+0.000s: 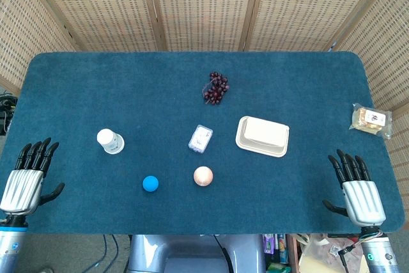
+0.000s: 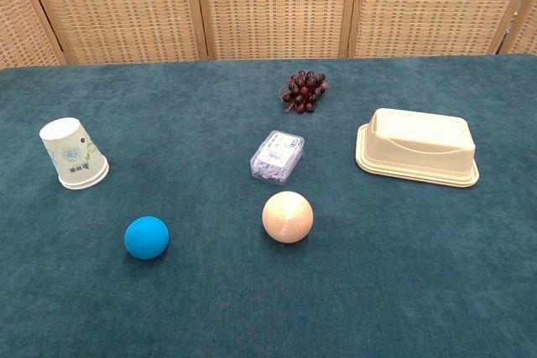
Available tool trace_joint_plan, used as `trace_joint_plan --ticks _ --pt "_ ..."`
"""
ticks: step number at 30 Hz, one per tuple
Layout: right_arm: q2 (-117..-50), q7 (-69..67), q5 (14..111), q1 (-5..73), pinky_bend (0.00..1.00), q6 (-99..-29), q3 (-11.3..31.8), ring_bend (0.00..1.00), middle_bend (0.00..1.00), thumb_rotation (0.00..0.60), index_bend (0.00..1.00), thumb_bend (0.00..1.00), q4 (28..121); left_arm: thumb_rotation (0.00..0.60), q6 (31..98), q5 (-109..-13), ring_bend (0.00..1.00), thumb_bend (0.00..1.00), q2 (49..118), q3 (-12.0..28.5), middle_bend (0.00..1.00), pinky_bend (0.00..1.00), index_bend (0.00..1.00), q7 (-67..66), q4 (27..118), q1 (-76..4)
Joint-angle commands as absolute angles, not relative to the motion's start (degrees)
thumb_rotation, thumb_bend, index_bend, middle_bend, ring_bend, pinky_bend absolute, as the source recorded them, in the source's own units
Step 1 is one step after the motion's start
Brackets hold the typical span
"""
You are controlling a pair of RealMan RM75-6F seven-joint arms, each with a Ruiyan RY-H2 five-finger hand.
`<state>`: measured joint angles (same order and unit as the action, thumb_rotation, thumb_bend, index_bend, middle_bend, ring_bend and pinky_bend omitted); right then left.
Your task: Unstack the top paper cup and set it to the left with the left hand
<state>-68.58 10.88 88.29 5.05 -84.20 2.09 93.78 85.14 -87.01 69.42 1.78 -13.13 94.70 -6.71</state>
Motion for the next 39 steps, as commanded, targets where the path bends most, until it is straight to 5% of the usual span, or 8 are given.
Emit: trace_joint_plan --ticks 1,26,39 --pt "-68.5 10.8 88.2 5.0 0.0 -84.2 2.1 0.0 0.0 0.6 0.0 0.09 93.7 0.6 85.1 -87.0 0.0 0.27 69.4 1.7 0.0 0.0 0.0 -13.3 94.7 -6.7" --pt "-68.1 10.1 87.6 4.8 0.0 -84.3 2.2 0.0 0.0 0.6 0.0 0.09 93.9 0.6 82.2 -85.3 0.0 0.27 68.9 2.1 0.0 0.0 0.0 -14.1 96.4 -8.0" --pt "-68.0 9.9 87.7 4.8 0.0 -84.2 2.2 0.0 0.0 0.6 0.0 0.09 94.1 0.6 69.9 -72.3 0.0 0.27 57.1 9.7 0.0 0.0 0.13 -19.7 107.5 -16.6"
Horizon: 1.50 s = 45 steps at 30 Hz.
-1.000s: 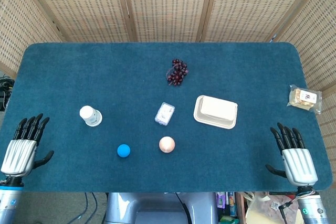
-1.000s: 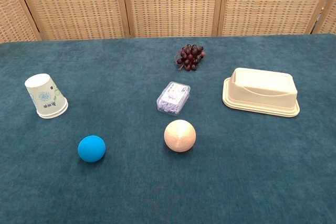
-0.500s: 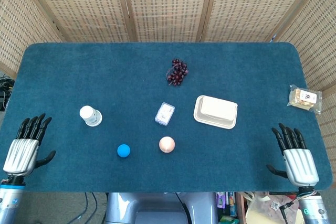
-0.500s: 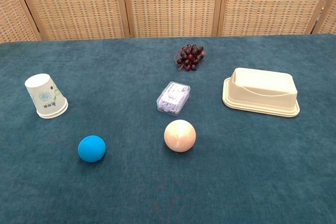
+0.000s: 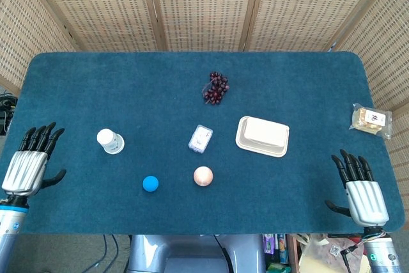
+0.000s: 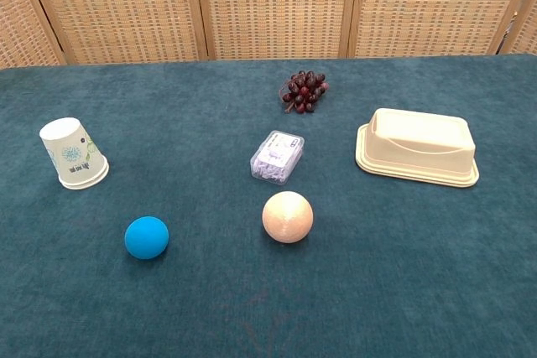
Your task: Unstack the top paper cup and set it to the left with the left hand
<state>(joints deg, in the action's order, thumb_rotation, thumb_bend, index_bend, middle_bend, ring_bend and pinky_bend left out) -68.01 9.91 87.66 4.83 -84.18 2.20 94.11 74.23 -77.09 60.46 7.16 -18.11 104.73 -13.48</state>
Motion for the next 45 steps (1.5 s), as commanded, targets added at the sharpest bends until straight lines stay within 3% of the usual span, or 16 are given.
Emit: trace_joint_plan --ticks 1,7,24,45 --pt "-68.1 10.0 87.7 4.8 0.0 -84.1 2.2 0.0 0.0 0.6 0.0 0.09 94.1 0.6 67.9 -69.9 0.0 0.26 56.2 10.4 0.0 0.0 0.14 -20.3 108.2 -17.8" --pt "-68.3 10.2 87.6 5.0 0.0 -83.8 2.1 0.0 0.0 0.6 0.0 0.09 93.9 0.6 58.8 -57.3 0.0 0.25 53.4 13.5 0.0 0.0 0.22 -23.5 109.7 -25.0" --pt "-68.3 8.9 86.8 5.2 0.0 -83.3 2.4 0.0 0.0 0.6 0.0 0.09 93.4 0.6 53.1 -29.9 0.0 0.25 57.1 11.9 0.0 0.0 0.26 -39.4 104.7 -40.5" --pt "-68.5 8.1 85.9 5.4 0.0 -82.5 2.5 0.0 0.0 0.6 0.0 0.09 92.6 0.6 53.4 -17.9 0.0 0.25 67.4 5.6 0.0 0.0 0.26 -46.5 97.6 -51.7"
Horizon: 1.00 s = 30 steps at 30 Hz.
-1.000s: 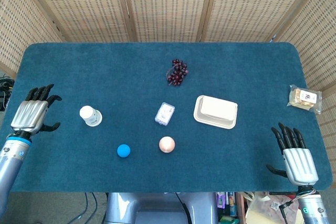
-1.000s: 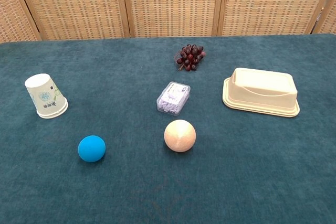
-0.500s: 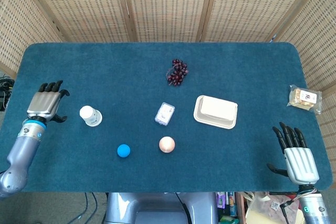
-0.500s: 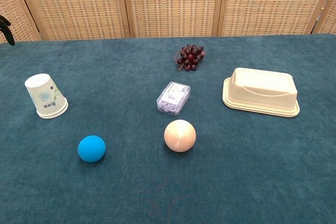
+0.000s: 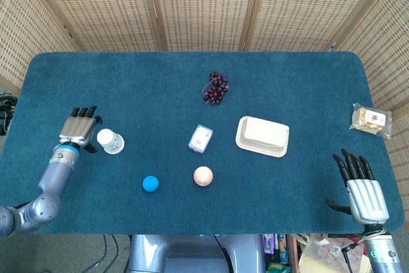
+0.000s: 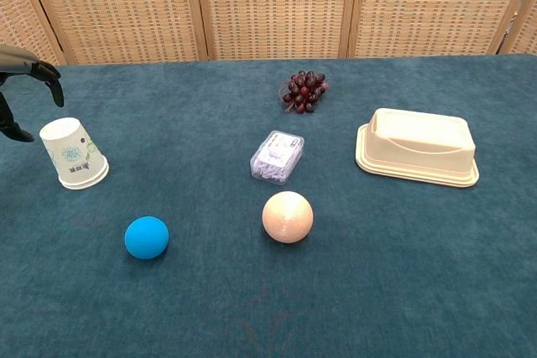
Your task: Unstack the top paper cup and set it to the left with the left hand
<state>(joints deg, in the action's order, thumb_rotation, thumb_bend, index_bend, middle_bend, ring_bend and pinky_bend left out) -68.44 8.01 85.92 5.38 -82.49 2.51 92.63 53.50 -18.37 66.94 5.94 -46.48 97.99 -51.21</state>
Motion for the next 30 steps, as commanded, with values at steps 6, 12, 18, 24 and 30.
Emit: trace_joint_plan --ticks 6,12,18,24,30 --pt "-68.5 8.1 85.8 5.3 0.0 -82.7 2.6 0.0 0.0 0.6 0.0 0.09 92.5 0.6 53.8 -17.6 0.0 0.25 68.0 4.7 0.0 0.0 0.26 -46.2 97.2 -52.8" --pt "-68.5 8.0 85.9 5.3 0.0 -82.8 2.5 0.0 0.0 0.6 0.0 0.09 92.6 0.6 54.0 -17.4 0.0 0.25 69.0 3.8 0.0 0.0 0.26 -45.8 96.6 -53.4" --pt "-68.4 7.8 85.7 5.2 0.0 -83.0 2.6 0.0 0.0 0.6 0.0 0.09 92.5 0.6 54.6 -18.0 0.0 0.25 69.9 3.2 0.0 0.0 0.26 -45.3 96.1 -53.8" --pt "-68.3 7.6 85.7 5.1 0.0 -83.1 2.6 0.0 0.0 0.6 0.0 0.09 92.5 0.6 54.9 -18.1 0.0 0.25 70.6 2.9 0.0 0.0 0.26 -44.6 95.4 -53.9" --pt "-68.3 7.7 85.8 5.0 0.0 -83.2 2.6 0.0 0.0 0.6 0.0 0.09 92.5 0.6 54.9 -18.3 0.0 0.26 70.6 2.7 0.0 0.0 0.26 -43.8 95.0 -54.0"
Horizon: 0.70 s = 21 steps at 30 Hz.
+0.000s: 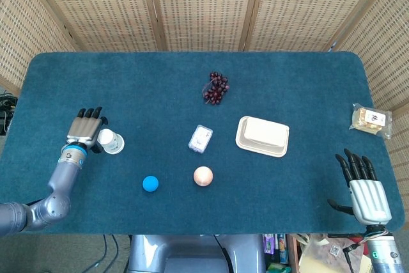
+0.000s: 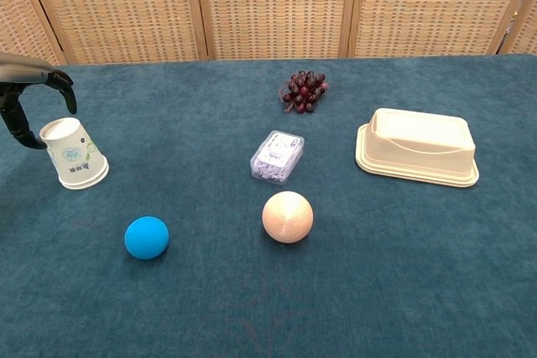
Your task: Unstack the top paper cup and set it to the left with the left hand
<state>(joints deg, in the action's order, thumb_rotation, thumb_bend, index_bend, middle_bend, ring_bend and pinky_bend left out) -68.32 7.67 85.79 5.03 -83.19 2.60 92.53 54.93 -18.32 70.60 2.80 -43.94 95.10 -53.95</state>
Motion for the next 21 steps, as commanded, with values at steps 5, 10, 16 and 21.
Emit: trace_joint_plan --ticks 5,10,16,21 --pt "-68.4 7.8 85.8 5.0 0.0 -83.2 2.6 0.0 0.0 0.6 0.0 0.09 92.5 0.6 54.5 -18.1 0.0 0.26 70.9 2.5 0.0 0.0 0.27 -43.3 94.5 -54.0" --pt "-68.3 7.6 85.7 5.0 0.0 -83.4 2.7 0.0 0.0 0.6 0.0 0.09 92.5 0.6 54.4 -19.1 0.0 0.26 71.5 2.7 0.0 0.0 0.33 -42.0 93.8 -53.7" --pt "-68.3 7.4 85.7 4.9 0.0 -83.5 2.8 0.0 0.0 0.6 0.0 0.09 92.3 0.6 54.9 -21.2 0.0 0.26 70.9 4.0 0.0 0.0 0.4 -39.0 94.8 -53.0" --pt "-68.4 7.8 85.8 4.9 0.0 -83.3 2.6 0.0 0.0 0.6 0.0 0.09 92.3 0.6 56.5 -23.9 0.0 0.26 66.3 5.3 0.0 0.0 0.4 -37.7 100.3 -52.8"
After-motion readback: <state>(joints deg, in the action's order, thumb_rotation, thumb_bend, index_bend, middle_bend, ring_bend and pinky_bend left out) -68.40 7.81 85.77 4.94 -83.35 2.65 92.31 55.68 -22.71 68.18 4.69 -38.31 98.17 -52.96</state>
